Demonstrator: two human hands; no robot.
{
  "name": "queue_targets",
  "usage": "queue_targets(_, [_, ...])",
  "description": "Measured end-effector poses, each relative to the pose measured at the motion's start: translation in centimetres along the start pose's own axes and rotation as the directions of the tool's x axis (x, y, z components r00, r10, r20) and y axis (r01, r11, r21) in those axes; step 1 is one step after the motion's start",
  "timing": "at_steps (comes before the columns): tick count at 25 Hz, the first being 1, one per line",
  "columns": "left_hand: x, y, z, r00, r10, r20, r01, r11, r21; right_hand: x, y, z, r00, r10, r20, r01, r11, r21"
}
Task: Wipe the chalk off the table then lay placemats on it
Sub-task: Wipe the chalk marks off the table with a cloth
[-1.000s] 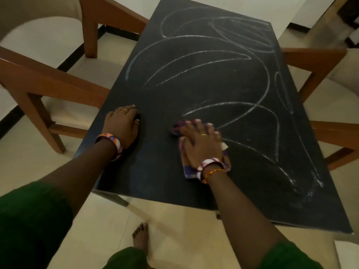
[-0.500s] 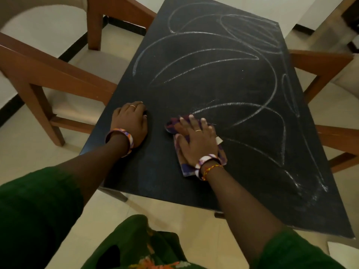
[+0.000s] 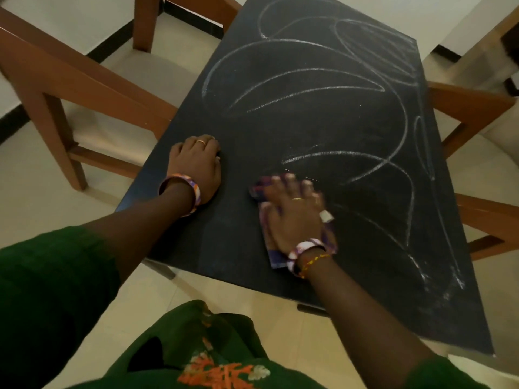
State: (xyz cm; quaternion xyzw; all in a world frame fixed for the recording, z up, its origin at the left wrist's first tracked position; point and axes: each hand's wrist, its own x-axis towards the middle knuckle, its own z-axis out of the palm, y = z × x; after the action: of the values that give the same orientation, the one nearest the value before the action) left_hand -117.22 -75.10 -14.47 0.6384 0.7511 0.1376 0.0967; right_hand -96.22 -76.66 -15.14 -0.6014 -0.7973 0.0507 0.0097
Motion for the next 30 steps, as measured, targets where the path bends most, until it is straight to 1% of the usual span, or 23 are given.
queue_targets(2, [-0.2,0.1,0.0,1.000,0.001,0.001,-0.001,1.000,0.001,1.9,-2.1,0.1,0.988,-0.150,0.041,0.149,0.989,0.015])
queue_targets(3, [-0.2,0.1,-0.1,1.000,0.001,-0.001,-0.001,1.000,-0.005,3.8,-1.3,0.1,0.988,-0.155,0.029,0.155,0.988,-0.001])
queue_targets(4, [-0.2,0.0,-0.1,1.000,-0.001,0.000,0.001,1.000,-0.008,5.8,0.2,0.0,0.993,-0.114,0.006,0.115,0.993,-0.020])
queue_targets(6, [-0.3,-0.1,0.1,1.000,0.000,0.006,0.000,1.000,-0.003,9.4,4.1,-0.9,0.997,0.082,0.018,-0.081,0.997,-0.010])
queue_targets(7, [-0.3,-0.1,0.1,1.000,0.001,0.009,-0.001,1.000,0.000,10.2,5.5,-1.4,0.982,0.183,0.043,-0.184,0.982,0.034])
queue_targets(8, [-0.2,-0.1,0.1,1.000,0.001,0.013,-0.001,1.000,0.005,10.0,5.9,-1.7,0.968,0.245,0.061,-0.249,0.966,0.066])
queue_targets(9, [-0.2,-0.1,0.1,1.000,0.001,0.015,-0.001,1.000,0.011,9.0,5.3,-1.6,0.966,0.253,0.053,-0.256,0.965,0.064])
queue_targets(10, [-0.1,-0.2,0.1,1.000,0.000,0.010,0.000,1.000,0.015,7.3,3.9,-1.3,0.977,0.212,0.028,-0.213,0.976,0.052])
queue_targets(12, [0.1,-0.2,0.1,1.000,0.003,0.002,-0.003,1.000,0.021,2.7,0.4,-0.4,1.000,0.024,0.006,-0.024,0.997,0.067])
queue_targets(14, [0.1,-0.3,0.2,1.000,0.001,0.014,-0.001,1.000,0.019,-0.3,-0.9,0.0,0.986,-0.153,0.072,0.150,0.988,0.048])
queue_targets(16, [0.1,-0.3,0.1,1.000,0.005,0.020,-0.005,1.000,0.007,2.3,1.1,-0.5,0.978,-0.199,0.065,0.199,0.980,0.020])
queue_targets(17, [0.1,-0.3,0.1,1.000,0.006,0.019,-0.006,1.000,0.001,5.0,2.6,-0.6,0.990,-0.138,0.040,0.138,0.990,0.000])
queue_targets(18, [0.1,-0.3,0.1,1.000,0.007,0.019,-0.007,1.000,-0.003,7.8,4.0,-1.1,1.000,-0.018,0.025,0.018,1.000,0.000])
queue_targets(20, [0.2,-0.3,0.2,1.000,0.010,0.013,-0.010,1.000,0.000,11.6,4.2,-1.9,0.971,0.234,0.057,-0.238,0.969,0.069])
queue_targets(21, [0.2,-0.4,0.3,1.000,0.011,0.007,-0.011,1.000,0.003,11.9,2.8,-1.6,0.969,0.240,0.055,-0.244,0.967,0.068])
queue_targets(22, [0.2,-0.4,0.2,1.000,0.011,0.005,-0.011,1.000,0.004,11.0,0.7,-1.2,0.986,0.165,0.034,-0.167,0.985,0.051])
queue_targets(23, [0.2,-0.4,0.2,1.000,0.012,0.009,-0.012,1.000,0.004,9.1,-0.9,-0.6,0.999,0.044,0.025,-0.045,0.998,0.051])
queue_targets(25, [0.2,-0.4,0.1,1.000,0.015,0.024,-0.016,1.000,0.002,3.9,-1.7,-0.2,0.975,-0.214,0.058,0.209,0.974,0.085])
queue_targets(26, [0.1,-0.4,0.1,1.000,0.016,0.027,-0.016,1.000,0.000,1.7,-0.6,-0.3,0.956,-0.282,0.079,0.275,0.957,0.088])
queue_targets(27, [0.0,-0.4,0.1,1.000,0.015,0.027,-0.015,1.000,-0.002,0.9,1.5,-0.6,0.953,-0.297,0.068,0.292,0.954,0.073])
queue_targets(28, [-0.1,-0.3,0.1,1.000,0.015,0.026,-0.015,1.000,-0.002,1.5,4.1,-1.0,0.969,-0.240,0.054,0.236,0.969,0.075])
queue_targets(29, [0.0,-0.3,0.2,1.000,0.015,0.022,-0.015,1.000,0.000,3.0,6.4,-1.5,0.994,-0.108,0.036,0.105,0.992,0.075])
queue_targets(30, [0.1,-0.3,0.2,1.000,0.014,0.020,-0.014,1.000,0.004,4.9,8.0,-1.9,0.997,0.074,0.024,-0.076,0.994,0.080])
